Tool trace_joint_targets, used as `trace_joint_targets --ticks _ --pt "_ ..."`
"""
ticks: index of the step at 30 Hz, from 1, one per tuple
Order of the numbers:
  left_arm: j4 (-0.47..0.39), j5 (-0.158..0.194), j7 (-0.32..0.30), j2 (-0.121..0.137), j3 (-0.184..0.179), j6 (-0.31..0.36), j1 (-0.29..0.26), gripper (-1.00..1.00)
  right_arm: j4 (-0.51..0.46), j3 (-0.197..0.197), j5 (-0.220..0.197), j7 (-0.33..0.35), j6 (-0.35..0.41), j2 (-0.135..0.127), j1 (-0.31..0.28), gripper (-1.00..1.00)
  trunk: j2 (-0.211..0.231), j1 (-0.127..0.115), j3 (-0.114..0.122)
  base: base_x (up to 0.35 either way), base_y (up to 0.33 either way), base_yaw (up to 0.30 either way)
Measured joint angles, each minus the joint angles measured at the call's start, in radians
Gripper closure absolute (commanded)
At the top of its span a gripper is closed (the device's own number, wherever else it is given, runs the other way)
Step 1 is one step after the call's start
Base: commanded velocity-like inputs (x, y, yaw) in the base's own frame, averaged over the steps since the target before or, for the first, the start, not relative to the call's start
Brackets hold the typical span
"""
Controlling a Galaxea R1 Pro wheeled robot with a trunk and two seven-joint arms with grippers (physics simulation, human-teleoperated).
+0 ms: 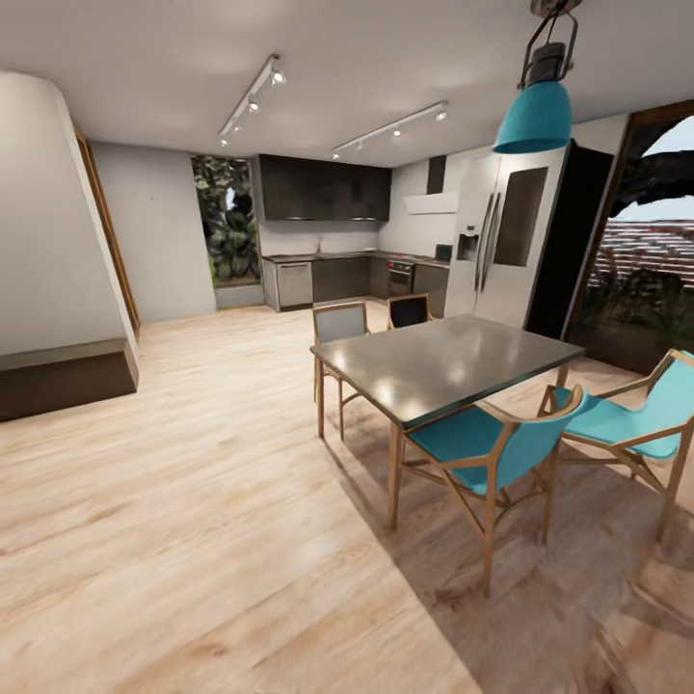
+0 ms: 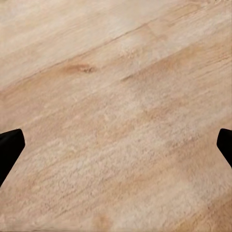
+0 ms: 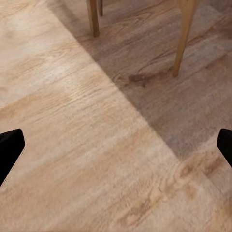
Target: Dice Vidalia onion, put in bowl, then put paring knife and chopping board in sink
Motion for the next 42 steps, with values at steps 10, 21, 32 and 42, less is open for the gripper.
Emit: trace_joint_targets --ticks 10,21,32,42 --pt "0.0 0.0 0.0 -0.001 0.0 0.0 0.0 -1.0 0.0 0.0 0.0 0.0 0.0 0.0 0.0 -1.0 0.0 0.0 0.0 0.004 0.003 0.288" --pt "0.0 0.0 0.0 -0.001 0.0 0.001 0.0 -1.0 0.0 0.0 0.0 0.0 0.0 0.0 0.0 -1.0 0.0 0.0 0.0 0.165 0.0 0.288" --pt "0.0 0.0 0.0 -0.001 0.0 0.001 0.0 -1.0 0.0 0.0 0.0 0.0 0.0 0.0 0.0 -1.0 0.0 -0.001 0.0 0.338 0.0 0.289" --pt "0.001 0.0 0.0 -0.001 0.0 0.001 0.0 -1.0 0.0 0.0 0.0 0.0 0.0 0.0 0.0 -1.0 0.0 -0.001 0.0 0.342 0.0 0.289"
